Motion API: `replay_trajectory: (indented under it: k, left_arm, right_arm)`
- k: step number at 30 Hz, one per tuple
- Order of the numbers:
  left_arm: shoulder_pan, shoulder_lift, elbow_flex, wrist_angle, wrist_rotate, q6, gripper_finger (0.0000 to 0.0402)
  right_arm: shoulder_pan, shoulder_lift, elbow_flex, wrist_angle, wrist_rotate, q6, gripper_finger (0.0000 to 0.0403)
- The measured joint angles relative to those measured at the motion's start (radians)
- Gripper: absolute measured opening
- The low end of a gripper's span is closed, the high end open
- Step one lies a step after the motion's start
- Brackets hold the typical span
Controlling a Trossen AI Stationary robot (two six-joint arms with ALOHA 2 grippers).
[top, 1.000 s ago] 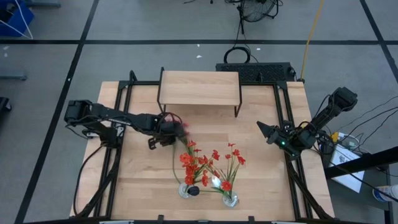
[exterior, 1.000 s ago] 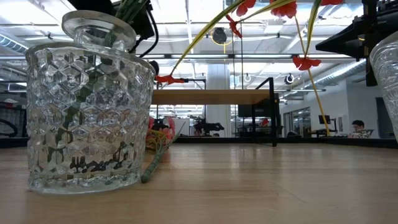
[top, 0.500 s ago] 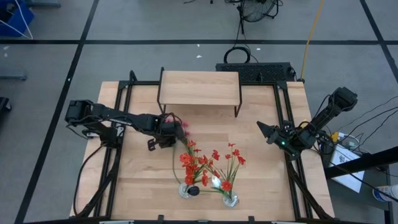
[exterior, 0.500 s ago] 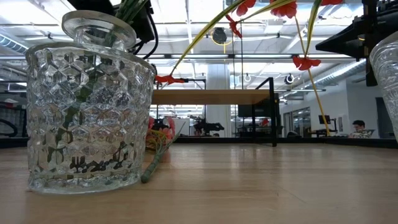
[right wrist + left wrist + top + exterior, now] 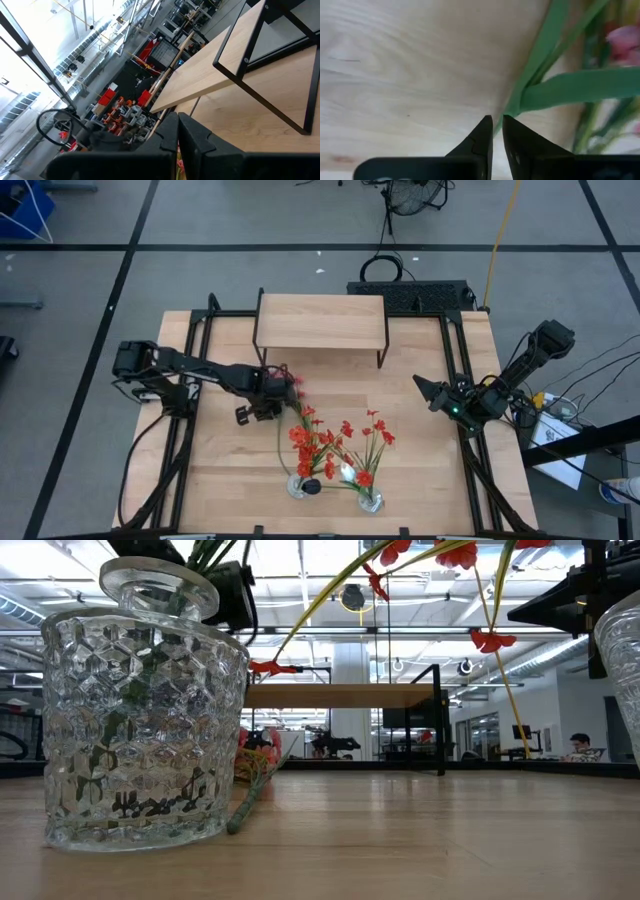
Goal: Pick and place flowers into a vace then onto a shelf
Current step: Put the light pink flower into the left transparent vase
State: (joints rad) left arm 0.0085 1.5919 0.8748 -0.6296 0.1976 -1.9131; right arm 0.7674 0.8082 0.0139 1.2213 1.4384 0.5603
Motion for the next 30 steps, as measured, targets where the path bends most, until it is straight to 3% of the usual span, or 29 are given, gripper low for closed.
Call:
replay_trajectory:
  k: [4, 9, 15, 25, 30]
  left_arm:
    - [-0.028, 0.030, 0.000, 0.076, 0.012, -0.003, 0.0074]
    - [-0.055, 0.031, 0.000, 0.146, -0.015, -0.001, 0.0151]
    - [-0.056, 0.032, 0.000, 0.055, -0.042, 0.013, 0.0206]
    - [-0.035, 0.041, 0.000, 0.055, -0.147, 0.080, 0.0182]
    - [-0.016, 0.095, 0.006, 0.075, -0.095, 0.111, 0.0155]
  right_arm:
    - [0.000, 0.000, 0.000, 0.000, 0.000, 0.000, 0.0004]
    - [0.000, 0.000, 0.000, 0.000, 0.000, 0.000, 0.0004]
    - [0.000, 0.000, 0.000, 0.000, 0.000, 0.000, 0.0004]
    - [0.000, 0.000, 0.000, 0.000, 0.000, 0.000, 0.0004]
    - [0.000, 0.000, 0.000, 0.000, 0.000, 0.000, 0.0004]
